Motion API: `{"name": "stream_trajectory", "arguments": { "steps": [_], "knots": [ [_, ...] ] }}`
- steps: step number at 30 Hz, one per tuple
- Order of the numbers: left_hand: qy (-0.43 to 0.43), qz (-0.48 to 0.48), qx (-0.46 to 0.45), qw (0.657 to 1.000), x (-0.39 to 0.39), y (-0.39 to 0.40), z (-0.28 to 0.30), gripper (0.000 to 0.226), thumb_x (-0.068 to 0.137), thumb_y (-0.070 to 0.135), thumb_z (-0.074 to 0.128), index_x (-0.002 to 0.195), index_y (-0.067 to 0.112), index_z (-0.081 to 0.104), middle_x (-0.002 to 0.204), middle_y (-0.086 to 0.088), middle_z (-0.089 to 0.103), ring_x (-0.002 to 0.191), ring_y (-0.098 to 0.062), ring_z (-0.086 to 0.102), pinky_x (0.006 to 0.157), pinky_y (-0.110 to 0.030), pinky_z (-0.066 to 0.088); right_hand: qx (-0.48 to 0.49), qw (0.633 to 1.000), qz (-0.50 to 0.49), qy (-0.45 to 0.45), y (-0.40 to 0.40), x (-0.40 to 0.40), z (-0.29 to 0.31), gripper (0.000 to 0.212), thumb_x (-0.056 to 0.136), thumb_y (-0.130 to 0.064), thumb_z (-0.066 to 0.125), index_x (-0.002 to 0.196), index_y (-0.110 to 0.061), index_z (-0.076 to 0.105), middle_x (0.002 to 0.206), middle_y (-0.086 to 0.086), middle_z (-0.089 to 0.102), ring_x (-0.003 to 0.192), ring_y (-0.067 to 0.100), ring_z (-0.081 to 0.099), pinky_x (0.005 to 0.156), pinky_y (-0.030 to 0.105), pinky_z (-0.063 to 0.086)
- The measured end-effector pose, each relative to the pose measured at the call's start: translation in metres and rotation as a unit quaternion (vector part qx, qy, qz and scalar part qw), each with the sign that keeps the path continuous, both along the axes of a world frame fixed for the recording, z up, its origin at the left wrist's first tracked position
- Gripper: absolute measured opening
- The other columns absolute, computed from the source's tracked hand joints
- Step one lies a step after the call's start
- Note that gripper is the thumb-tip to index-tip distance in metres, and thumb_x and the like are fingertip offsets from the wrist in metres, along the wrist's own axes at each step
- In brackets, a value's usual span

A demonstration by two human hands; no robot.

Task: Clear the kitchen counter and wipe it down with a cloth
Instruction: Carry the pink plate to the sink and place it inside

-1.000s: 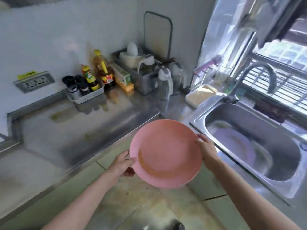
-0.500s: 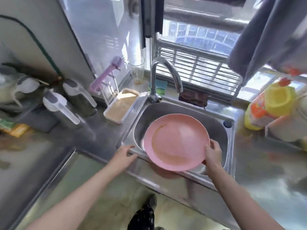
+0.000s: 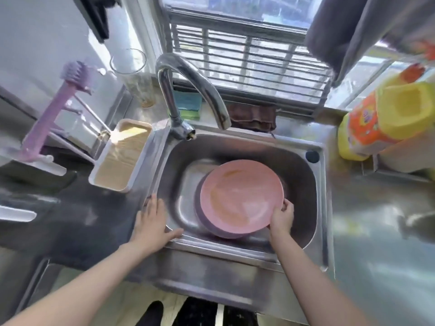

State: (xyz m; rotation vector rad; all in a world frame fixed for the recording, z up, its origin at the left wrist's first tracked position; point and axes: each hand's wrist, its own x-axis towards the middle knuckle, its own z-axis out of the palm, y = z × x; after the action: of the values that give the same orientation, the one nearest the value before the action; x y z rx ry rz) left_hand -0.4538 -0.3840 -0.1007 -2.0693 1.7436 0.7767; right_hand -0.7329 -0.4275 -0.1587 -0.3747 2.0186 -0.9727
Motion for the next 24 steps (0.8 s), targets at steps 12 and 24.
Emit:
{"name": "stream_trajectory", "arguments": {
  "steps": [12,24],
  "knots": [
    [-0.027,0.042,-0.074,0.996,-0.012,0.005,-0.016,0.094,0.079,0.066,0.043,0.146,0.015,0.002,0.155,-0.015,-0.007,0.144,-0.027,-0.005,0.115,-0.045,0.009,0.038,0.998,0.031,-0.026,-0.006,0.01,-0.049,0.032,0.092,-0.003,0.041,0.123,-0.005,0.048,0.109,0.009,0.056,0.093,0.022,0.052,0.077,0.026,0.04],
    [-0.019,0.034,-0.037,0.999,-0.008,-0.002,-0.008,0.091,0.081,0.063,0.045,0.146,0.02,0.0,0.155,-0.015,-0.004,0.144,-0.027,-0.004,0.115,-0.043,0.013,0.263,0.871,0.395,0.125,-0.008,-0.019,-0.032,0.074,0.074,-0.026,0.063,0.138,-0.01,0.03,0.137,0.019,0.036,0.127,0.039,0.036,0.106,0.038,0.034]
  ]
}}
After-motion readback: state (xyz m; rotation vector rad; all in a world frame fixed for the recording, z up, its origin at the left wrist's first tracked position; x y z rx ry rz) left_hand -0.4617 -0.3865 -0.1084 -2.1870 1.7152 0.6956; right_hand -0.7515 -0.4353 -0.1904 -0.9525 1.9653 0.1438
